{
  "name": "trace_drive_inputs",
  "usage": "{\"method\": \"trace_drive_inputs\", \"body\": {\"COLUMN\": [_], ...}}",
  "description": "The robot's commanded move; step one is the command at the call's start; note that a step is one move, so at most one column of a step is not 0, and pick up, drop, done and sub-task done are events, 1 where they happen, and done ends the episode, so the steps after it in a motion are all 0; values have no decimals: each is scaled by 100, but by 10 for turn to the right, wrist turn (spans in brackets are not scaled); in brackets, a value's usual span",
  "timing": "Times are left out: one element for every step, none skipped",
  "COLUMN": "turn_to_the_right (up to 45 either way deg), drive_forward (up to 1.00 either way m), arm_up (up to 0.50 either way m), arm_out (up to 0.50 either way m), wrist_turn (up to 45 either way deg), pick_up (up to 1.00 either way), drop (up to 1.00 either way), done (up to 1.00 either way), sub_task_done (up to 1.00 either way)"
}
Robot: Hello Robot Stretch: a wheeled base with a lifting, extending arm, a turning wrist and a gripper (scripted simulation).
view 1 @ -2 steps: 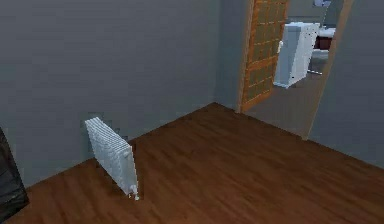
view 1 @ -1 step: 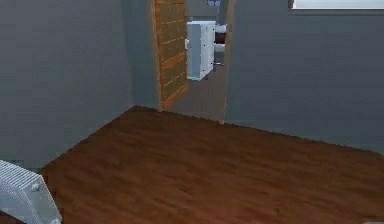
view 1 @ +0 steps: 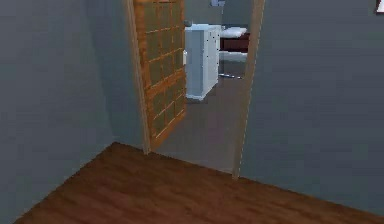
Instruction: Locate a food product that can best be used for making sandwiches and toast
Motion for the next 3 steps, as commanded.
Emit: {"method": "trace_drive_inputs", "body": {"turn_to_the_right": [0, 210, 0], "drive_forward": [100, 0, 5], "arm_up": [0, 0, 0], "arm_out": [0, 0, 0], "wrist_turn": [0, 0, 0], "pick_up": [0, 0, 0], "drop": [0, 0, 0], "done": [0, 0, 0], "sub_task_done": [0, 0, 0]}}
